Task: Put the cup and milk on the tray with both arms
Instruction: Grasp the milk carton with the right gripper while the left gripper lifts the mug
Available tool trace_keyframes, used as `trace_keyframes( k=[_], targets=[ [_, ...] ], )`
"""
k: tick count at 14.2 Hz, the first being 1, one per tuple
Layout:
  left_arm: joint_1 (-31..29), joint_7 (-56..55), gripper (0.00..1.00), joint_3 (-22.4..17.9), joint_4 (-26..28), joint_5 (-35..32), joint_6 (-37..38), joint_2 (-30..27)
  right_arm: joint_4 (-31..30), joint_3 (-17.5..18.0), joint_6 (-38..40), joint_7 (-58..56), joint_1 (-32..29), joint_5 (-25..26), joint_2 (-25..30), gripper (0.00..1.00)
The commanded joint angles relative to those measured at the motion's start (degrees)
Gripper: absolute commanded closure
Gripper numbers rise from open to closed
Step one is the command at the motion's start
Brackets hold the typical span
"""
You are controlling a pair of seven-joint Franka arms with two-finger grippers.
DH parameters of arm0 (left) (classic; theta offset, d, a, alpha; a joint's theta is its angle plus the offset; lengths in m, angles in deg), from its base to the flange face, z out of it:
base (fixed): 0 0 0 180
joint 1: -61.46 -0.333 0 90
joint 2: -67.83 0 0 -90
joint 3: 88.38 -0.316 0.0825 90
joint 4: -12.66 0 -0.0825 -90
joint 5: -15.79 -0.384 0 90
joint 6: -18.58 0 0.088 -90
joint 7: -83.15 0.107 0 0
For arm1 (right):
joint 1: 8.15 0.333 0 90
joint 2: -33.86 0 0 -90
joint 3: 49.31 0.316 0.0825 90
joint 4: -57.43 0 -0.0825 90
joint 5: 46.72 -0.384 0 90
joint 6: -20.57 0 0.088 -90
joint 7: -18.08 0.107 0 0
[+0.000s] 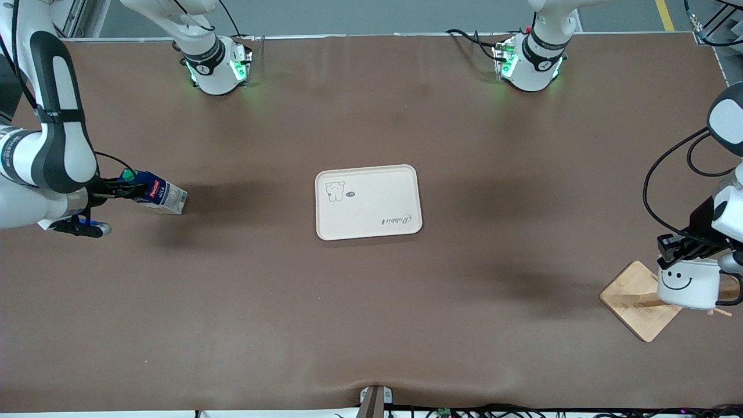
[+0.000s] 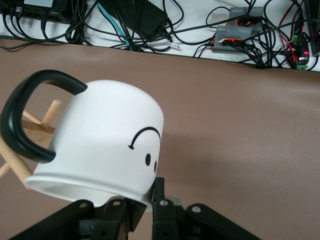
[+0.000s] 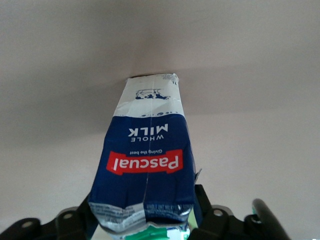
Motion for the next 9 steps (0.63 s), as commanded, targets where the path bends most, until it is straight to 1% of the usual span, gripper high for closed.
trace_keyframes(
  k=[1,3,5,8,9],
  targets=[
    [0.77,-1.75,1.00,-0.17,-1.16,-1.34,0.95,0.43,-2.48,0.66,-3.23,-0.55,-1.76,-1.69,2.48,1.00],
    [2.17,-4.11,1.00,-0.26,-1.25,-3.09,0.95,0.52,-2.05,0.66,-3.95,-0.55,-1.85,-3.00,2.48,1.00],
    [2.44,-6.06,1.00,-0.17,-1.16,-5.81,1.04,0.52,-0.90,0.66,-3.95,-0.46,-1.76,-3.19,2.39,1.00],
    [2.62,-6.24,1.00,-0.17,-1.16,-5.91,1.83,0.43,2.17,0.66,-3.25,-0.46,-1.50,-3.19,1.87,1.00],
    [3.75,-6.59,1.00,-0.17,-1.07,-5.83,2.44,0.26,2.61,0.66,-3.07,-0.38,-1.41,-3.19,1.87,1.00]
  ],
)
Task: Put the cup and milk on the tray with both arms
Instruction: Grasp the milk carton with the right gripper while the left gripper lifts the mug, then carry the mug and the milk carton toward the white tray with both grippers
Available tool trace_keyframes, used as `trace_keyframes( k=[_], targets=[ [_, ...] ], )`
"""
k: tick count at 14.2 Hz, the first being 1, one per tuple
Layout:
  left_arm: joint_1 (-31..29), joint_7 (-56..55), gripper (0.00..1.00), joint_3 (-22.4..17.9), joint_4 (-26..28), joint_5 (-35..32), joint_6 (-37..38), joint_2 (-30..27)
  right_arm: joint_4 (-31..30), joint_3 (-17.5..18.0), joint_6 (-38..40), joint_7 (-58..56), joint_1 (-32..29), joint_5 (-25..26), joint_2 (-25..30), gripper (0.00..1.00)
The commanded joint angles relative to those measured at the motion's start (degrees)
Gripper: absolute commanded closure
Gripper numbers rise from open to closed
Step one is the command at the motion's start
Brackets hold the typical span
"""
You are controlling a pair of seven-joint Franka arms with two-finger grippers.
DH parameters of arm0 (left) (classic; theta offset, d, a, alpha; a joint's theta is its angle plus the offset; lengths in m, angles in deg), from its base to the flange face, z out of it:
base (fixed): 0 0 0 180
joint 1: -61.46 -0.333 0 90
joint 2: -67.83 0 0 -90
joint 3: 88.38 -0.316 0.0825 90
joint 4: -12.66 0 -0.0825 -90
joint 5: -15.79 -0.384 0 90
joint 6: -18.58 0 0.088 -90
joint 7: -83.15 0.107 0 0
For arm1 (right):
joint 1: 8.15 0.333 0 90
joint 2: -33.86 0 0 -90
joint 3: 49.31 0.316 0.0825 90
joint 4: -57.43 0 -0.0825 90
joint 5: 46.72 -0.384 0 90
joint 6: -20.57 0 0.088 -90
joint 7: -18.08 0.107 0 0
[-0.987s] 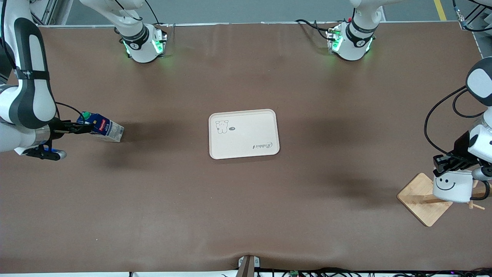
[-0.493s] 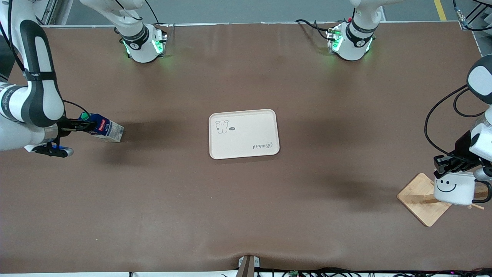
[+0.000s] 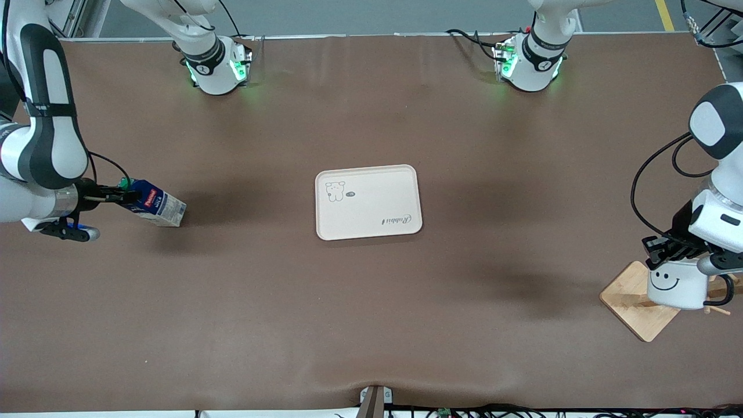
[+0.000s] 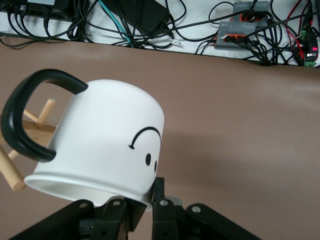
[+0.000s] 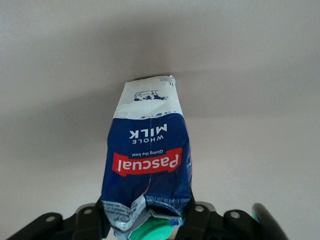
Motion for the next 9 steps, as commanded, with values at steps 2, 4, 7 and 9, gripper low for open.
trace_keyframes(
  k=[2,4,7,9],
  targets=[
    [1.99,-3.79,1.00,-0.17,-1.41,-1.50,4.40,-0.48,2.27,0.85,2.64,-0.37,-0.10,-0.86,0.76,1.00],
    [2.78,-5.11,1.00,0.71,-1.50,-1.41,6.15,-0.92,4.55,0.85,6.68,0.24,1.56,-0.95,0.67,1.00],
    [3.92,-7.67,1.00,0.89,-1.42,-1.50,8.00,-1.54,5.96,0.85,9.25,0.42,5.16,-3.84,0.67,1.00],
    [5.59,-10.90,1.00,0.97,-1.50,-1.50,9.06,-1.71,5.97,0.85,9.34,0.42,6.75,-8.49,0.67,1.00]
  ],
)
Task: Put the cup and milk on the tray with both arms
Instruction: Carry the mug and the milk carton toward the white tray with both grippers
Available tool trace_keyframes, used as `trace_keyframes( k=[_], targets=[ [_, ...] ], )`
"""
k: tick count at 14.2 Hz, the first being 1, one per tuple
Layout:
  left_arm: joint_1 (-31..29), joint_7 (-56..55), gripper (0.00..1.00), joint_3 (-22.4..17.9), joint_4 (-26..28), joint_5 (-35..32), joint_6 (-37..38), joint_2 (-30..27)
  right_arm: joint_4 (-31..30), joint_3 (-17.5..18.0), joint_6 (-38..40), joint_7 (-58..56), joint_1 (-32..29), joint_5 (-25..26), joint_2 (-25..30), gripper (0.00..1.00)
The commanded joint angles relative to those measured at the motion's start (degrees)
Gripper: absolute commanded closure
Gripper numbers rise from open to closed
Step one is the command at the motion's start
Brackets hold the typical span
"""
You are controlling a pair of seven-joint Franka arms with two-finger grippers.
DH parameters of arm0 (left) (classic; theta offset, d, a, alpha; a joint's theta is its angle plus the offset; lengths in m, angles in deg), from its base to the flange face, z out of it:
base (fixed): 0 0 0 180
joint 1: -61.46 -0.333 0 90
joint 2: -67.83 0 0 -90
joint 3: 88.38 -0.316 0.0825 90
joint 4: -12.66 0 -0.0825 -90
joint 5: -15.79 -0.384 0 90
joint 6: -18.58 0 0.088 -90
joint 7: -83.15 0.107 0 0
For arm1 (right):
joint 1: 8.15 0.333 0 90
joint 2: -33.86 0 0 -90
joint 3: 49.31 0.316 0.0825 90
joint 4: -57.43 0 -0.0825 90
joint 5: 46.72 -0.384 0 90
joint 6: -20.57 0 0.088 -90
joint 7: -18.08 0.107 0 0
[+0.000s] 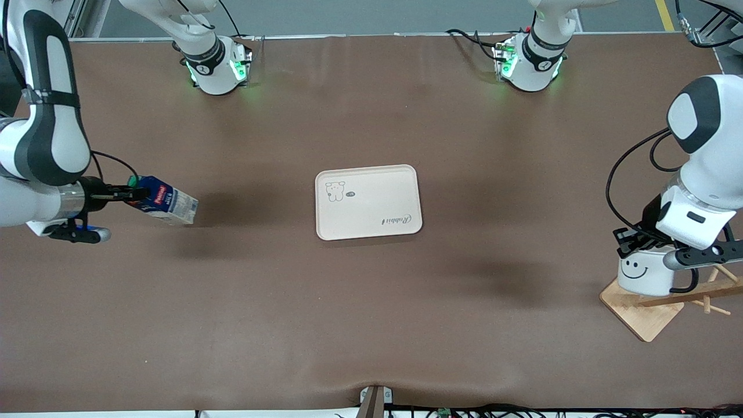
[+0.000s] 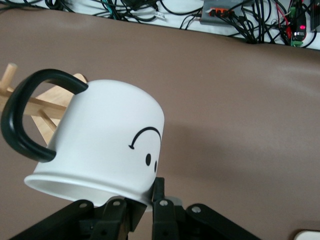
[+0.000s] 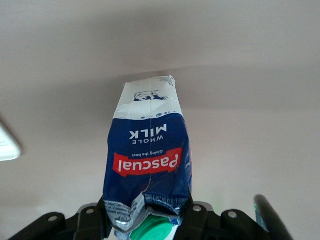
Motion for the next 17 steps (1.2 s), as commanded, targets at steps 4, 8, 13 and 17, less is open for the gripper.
trace_keyframes(
  k=[4,8,13,17],
  targets=[
    [5.86,-11.19,1.00,0.18,-0.19,-3.64,2.17,-0.39,3.48,-0.08,2.57,10.18,7.62,-7.46,0.63,1.00],
    [12.00,-16.38,1.00,0.09,-0.28,-3.83,3.21,1.02,7.18,-0.17,3.20,21.63,14.48,-7.19,0.71,1.00],
    [22.64,-29.21,1.00,0.09,-1.85,-3.39,3.75,5.84,8.42,-0.17,5.39,23.32,14.49,-6.84,0.63,1.00],
    [30.37,-42.04,1.00,0.17,-7.56,1.42,4.36,13.13,8.51,-0.17,5.39,23.49,14.67,-6.84,0.63,1.00]
  ],
)
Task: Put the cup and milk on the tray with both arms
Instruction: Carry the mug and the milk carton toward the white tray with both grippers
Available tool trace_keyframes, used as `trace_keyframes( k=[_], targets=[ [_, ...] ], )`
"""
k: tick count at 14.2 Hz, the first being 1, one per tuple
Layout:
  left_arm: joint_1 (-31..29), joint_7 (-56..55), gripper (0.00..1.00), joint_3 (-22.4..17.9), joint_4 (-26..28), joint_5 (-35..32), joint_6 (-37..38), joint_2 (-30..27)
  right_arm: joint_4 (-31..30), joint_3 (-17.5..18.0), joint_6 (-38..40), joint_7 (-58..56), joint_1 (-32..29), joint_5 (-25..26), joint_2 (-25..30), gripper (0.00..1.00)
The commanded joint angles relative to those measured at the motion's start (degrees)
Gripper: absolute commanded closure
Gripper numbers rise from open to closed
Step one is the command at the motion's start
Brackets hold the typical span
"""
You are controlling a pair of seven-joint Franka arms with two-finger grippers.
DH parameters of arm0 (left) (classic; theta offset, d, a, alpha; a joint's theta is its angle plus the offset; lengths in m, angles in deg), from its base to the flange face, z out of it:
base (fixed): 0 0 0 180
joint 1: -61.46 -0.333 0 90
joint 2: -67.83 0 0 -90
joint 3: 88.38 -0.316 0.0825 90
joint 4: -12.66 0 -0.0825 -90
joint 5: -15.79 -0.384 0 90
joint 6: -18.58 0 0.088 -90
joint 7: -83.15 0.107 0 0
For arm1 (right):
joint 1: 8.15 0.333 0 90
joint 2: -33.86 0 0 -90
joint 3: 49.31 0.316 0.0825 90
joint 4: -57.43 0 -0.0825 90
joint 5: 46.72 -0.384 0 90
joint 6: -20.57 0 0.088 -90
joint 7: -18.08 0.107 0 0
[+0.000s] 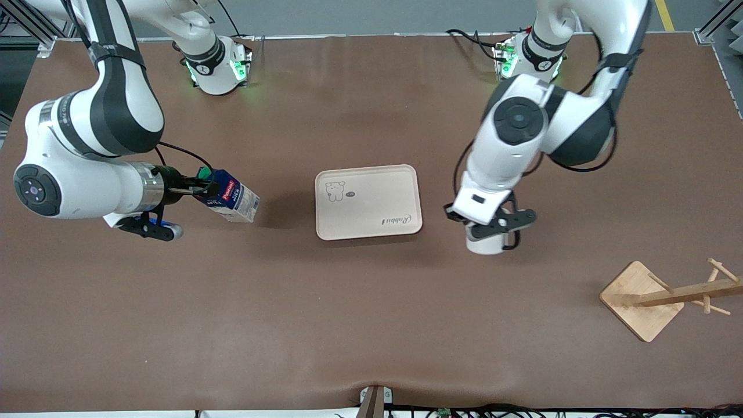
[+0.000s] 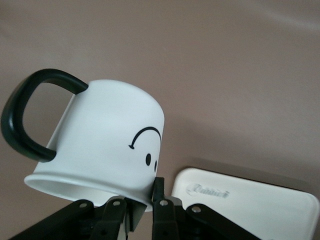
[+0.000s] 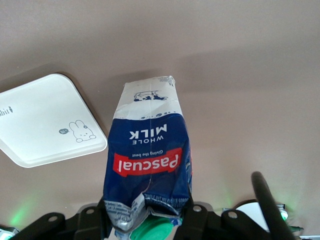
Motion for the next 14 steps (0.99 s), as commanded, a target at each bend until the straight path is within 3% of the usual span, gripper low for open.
trace_keyframes(
  k=[1,5,14],
  targets=[
    [4.10,-4.63,1.00,-0.44,-6.63,5.24,1.63,6.39,0.54,0.19,0.90,1.19,0.04,-0.27,0.51,1.00],
    [8.14,-5.34,1.00,-0.44,-9.54,14.75,1.37,12.03,0.72,0.19,0.90,6.81,2.85,-0.18,0.42,1.00],
    [11.32,-5.52,1.00,-0.36,-9.28,22.40,1.37,19.41,0.72,0.19,0.02,12.26,7.69,-0.62,-0.55,1.00]
  ],
)
